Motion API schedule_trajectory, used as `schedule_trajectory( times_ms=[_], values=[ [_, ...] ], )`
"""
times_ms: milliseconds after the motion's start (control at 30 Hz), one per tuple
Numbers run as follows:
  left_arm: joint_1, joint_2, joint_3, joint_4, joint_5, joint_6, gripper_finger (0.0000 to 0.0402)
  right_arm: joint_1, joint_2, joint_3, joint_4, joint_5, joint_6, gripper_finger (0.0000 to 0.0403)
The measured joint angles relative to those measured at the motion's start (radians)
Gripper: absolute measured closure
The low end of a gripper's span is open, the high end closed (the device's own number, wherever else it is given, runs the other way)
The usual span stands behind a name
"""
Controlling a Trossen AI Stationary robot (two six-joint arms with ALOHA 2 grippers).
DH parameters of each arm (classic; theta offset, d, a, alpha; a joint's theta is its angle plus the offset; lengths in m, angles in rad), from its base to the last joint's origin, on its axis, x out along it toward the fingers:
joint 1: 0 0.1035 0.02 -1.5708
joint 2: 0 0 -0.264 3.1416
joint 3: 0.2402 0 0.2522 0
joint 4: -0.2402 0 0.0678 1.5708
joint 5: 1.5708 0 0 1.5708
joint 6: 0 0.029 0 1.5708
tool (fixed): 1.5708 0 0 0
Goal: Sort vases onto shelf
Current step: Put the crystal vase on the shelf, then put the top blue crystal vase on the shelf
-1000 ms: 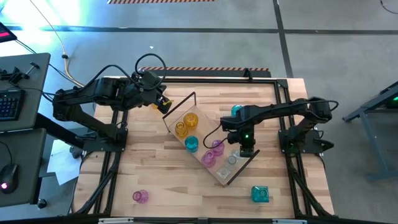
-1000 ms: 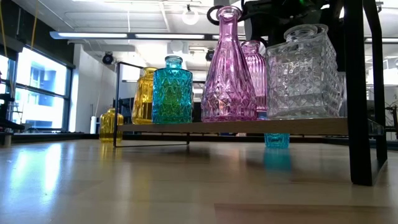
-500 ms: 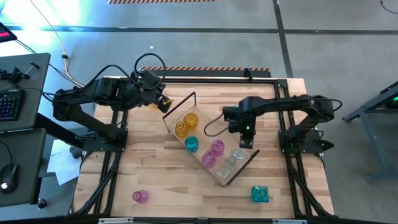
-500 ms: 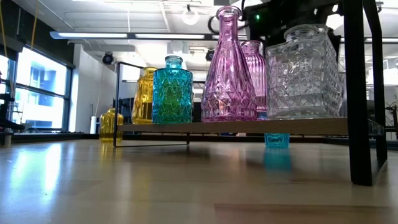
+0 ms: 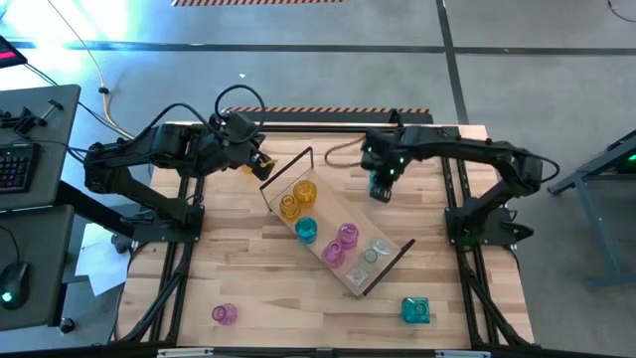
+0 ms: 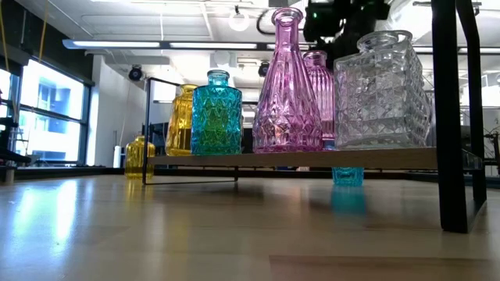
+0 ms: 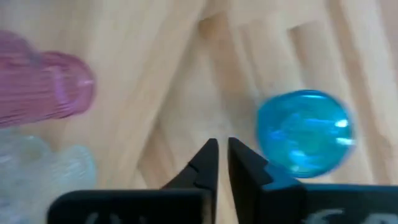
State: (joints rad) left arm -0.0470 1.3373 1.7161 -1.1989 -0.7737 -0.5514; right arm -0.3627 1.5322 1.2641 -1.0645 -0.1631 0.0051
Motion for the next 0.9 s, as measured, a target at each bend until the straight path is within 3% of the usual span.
schedule_trajectory(
  times_ms=[233,400,633,900],
  values=[
    [-0.059,-0.003,0.000,-0.034,-0.100,0.055,0.0402,-0.134,0.000,-0.001,0.041,-0.038,-0.035,0.0278],
    [-0.103,-0.062,-0.001,-0.119,-0.164,-0.016,0.0401,-0.172,0.000,-0.002,0.062,-0.037,-0.041,0.0215],
    [-0.152,-0.125,0.000,-0.281,-0.236,-0.201,0.0401,-0.182,0.030,-0.002,0.068,-0.002,-0.037,0.0199],
    [-0.158,-0.120,0.000,-0.293,-0.238,-0.223,0.0402,-0.181,0.124,-0.003,0.032,0.000,-0.034,0.0199]
  ],
)
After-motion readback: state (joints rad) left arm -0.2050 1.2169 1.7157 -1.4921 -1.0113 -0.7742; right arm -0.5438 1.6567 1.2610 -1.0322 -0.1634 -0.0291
